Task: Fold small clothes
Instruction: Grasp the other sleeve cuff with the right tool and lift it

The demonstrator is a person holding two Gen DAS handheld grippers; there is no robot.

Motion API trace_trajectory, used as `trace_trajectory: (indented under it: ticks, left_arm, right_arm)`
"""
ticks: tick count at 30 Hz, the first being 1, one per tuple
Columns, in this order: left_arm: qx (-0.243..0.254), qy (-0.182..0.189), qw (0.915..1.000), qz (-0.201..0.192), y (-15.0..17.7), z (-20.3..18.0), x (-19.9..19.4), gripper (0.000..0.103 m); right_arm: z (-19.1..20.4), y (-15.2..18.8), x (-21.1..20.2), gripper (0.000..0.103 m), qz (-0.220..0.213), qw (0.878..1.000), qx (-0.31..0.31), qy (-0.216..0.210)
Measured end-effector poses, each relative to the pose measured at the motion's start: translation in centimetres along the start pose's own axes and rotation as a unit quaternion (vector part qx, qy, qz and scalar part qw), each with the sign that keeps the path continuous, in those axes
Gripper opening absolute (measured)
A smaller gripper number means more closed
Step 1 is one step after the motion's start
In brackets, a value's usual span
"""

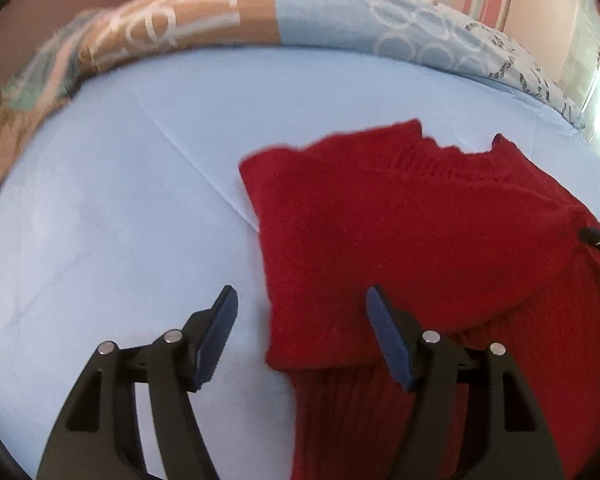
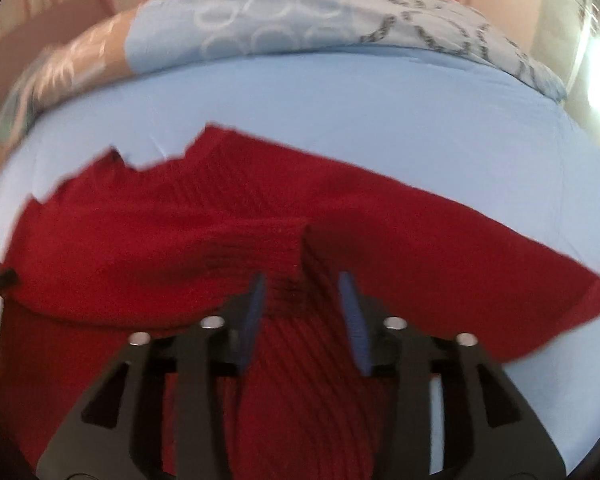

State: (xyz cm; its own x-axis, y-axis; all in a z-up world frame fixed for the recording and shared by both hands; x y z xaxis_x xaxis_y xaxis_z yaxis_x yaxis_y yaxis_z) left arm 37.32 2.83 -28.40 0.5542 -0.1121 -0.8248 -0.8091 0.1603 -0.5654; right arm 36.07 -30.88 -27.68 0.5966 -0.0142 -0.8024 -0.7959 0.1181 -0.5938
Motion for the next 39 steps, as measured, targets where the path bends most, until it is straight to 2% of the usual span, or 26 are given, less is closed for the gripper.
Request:
trace_trajectory:
  ticks: [2, 4, 8, 11, 14, 15, 18, 23, 26, 28, 31, 33, 35, 37, 39]
  left_arm:
    - [0.01, 0.007, 0.9999, -0.012, -0.4, -0.6, -0.9, 0.072]
    - [0.019, 0.012, 0.9996, -0.017, -0.8, -1.4, -1.0, 0.074]
    - [0.029, 0.014, 0.9995, -0.008, -0.8, -2.5, -0.1, 0.074]
    - [0.028, 0.012, 0.9995, 0.002, -0.5, -2.4, 0.6, 0.074]
    - [0.029, 0.009, 0.9995, 0.007, -0.5, -2.3, 1.1, 0.074]
    - [0.027, 0.007, 0.9996, 0.01, -0.5, -2.2, 1.3, 0.074]
    - [0.009, 0.015, 0.9997, 0.015, -0.6, -1.5, 1.4, 0.074]
    - [0.017, 0.03, 0.9994, -0.008, -0.7, -2.2, -0.4, 0.074]
    - [0.024, 0.024, 0.9994, -0.012, -0.7, -2.9, -0.6, 0.076]
    - [0.02, 0.021, 0.9995, -0.008, -0.9, -3.1, -0.5, 0.08]
    - [0.009, 0.026, 0.9995, -0.014, -1.6, -3.7, -1.2, 0.091]
    - [0.014, 0.017, 0.9995, -0.023, -2.1, -4.5, -1.8, 0.097]
    - [0.028, 0.007, 0.999, -0.034, -3.0, -6.1, -2.4, 0.098]
    - [0.04, 0.005, 0.9984, -0.04, -4.0, -8.0, -2.7, 0.098]
    - [0.05, 0.02, 0.9974, -0.049, -4.7, -9.9, -2.9, 0.098]
  right_arm:
    - [0.7, 0.0, -0.9, 0.054, -0.006, 1.0, 0.005, -0.03]
    - [2.0, -0.3, -0.5, 0.054, 0.003, 0.998, -0.008, -0.056]
    - [4.7, -1.0, 1.3, 0.056, 0.02, 0.995, -0.046, -0.08]
    - [3.7, -1.0, 4.4, 0.056, 0.073, 0.993, -0.018, -0.091]
    - [2.2, -1.4, 4.7, 0.049, 0.08, 0.99, 0.018, -0.119]
    - [1.9, -1.6, 4.5, 0.046, 0.077, 0.99, 0.023, -0.118]
    - [1.5, -1.7, 3.1, 0.047, 0.059, 0.992, 0.022, -0.11]
    - [2.2, 0.3, 0.4, 0.049, 0.033, 0.996, -0.02, -0.077]
    - [2.4, 1.5, 2.4, 0.05, 0.057, 0.996, -0.027, -0.062]
    - [2.6, 1.6, 3.3, 0.05, 0.056, 0.996, -0.03, -0.059]
    - [2.6, 1.2, 2.5, 0.051, 0.048, 0.996, -0.031, -0.062]
    - [2.0, 0.8, 0.5, 0.066, 0.017, 0.997, -0.028, -0.065]
    - [0.7, 0.4, -1.9, 0.074, -0.023, 0.999, -0.025, -0.041]
    - [-1.5, 0.1, -3.6, 0.075, -0.044, 0.999, -0.013, -0.016]
    - [-4.9, 0.0, -4.6, 0.075, -0.045, 0.999, 0.011, 0.019]
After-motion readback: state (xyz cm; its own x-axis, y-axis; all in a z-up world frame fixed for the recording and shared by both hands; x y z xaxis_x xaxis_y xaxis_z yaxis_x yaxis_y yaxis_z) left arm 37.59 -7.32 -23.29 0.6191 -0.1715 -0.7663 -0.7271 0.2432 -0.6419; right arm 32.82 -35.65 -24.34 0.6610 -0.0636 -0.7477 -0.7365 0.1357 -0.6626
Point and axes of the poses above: each gripper's, at about its wrist camera, not at the fingertips, and x roughly the way its jaws point, z to its left, y to its underside, the point moved 2 cm from there along x, roughly the way its jaws point, and after that the axes turned 1 degree about x, right-handed, at the moved point
